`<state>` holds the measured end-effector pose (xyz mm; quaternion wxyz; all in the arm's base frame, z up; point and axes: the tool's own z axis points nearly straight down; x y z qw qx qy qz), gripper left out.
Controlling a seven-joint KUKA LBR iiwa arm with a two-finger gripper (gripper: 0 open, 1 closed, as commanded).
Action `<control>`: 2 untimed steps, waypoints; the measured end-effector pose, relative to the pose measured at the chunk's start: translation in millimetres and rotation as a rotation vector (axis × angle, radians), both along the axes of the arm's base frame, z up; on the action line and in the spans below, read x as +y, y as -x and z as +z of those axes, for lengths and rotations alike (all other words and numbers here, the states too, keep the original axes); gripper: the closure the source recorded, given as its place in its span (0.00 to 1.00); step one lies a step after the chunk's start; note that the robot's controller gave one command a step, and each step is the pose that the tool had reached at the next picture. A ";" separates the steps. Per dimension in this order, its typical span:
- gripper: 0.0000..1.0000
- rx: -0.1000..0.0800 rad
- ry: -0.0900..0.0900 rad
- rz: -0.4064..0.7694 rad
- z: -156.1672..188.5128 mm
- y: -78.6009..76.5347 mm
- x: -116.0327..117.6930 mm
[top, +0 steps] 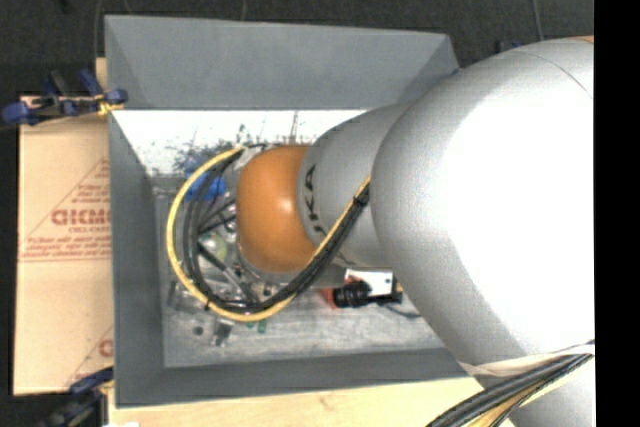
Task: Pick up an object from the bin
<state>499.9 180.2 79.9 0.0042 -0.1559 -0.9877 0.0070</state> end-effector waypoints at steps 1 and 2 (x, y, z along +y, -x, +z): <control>1.00 -0.016 -0.016 0.011 95.5 -3.7 22.1; 1.00 -0.012 -0.014 0.020 130.1 -16.5 28.8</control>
Offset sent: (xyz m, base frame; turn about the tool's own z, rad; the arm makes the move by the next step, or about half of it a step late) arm 0.0023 0.0212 0.0920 -0.0049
